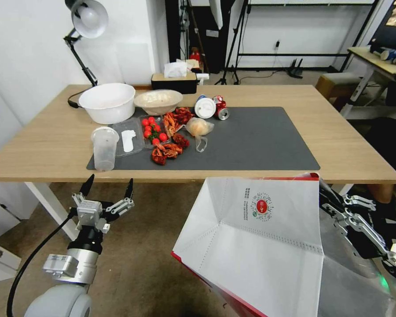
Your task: Pick up the food delivery bag from the floor and place it on the table.
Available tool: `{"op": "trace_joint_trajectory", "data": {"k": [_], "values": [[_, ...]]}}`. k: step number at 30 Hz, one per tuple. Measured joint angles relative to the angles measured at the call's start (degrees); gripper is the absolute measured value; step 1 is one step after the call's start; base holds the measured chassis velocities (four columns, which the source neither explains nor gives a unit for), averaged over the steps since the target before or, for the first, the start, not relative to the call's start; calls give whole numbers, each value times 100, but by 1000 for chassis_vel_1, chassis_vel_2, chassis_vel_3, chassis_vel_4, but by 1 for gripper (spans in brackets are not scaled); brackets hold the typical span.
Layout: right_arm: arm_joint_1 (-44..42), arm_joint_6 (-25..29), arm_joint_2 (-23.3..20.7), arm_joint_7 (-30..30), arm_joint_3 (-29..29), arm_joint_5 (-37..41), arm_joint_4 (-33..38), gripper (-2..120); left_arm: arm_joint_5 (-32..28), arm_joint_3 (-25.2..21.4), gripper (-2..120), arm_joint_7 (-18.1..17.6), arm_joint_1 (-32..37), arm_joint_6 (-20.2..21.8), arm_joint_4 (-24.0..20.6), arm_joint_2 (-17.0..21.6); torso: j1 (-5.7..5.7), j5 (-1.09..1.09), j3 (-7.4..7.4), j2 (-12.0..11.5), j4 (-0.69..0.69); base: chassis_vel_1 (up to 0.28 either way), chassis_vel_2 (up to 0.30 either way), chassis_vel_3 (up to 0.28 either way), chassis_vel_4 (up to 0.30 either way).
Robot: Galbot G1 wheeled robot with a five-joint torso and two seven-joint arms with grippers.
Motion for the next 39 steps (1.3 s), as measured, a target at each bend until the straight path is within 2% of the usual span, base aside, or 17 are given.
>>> {"op": "trace_joint_trajectory", "data": {"k": [15, 19, 39], "values": [[-14, 2, -11, 7, 4, 4, 3, 0, 1, 18, 100, -108, -7, -17, 45, -9, 157, 0, 208, 367, 0, 0, 0, 0, 0], [-30, 2, 1, 7, 2, 3, 13, 0, -136, 63, 100, -259, -12, -283, 94, 15, 209, 0, 279, 487, 0, 0, 0, 0, 0], [-8, 2, 1, 121, -21, 102, 150, 0, -124, 69, 100, -305, -11, -386, 112, 27, 206, 0, 281, 485, 0, 0, 0, 0, 0]]}}
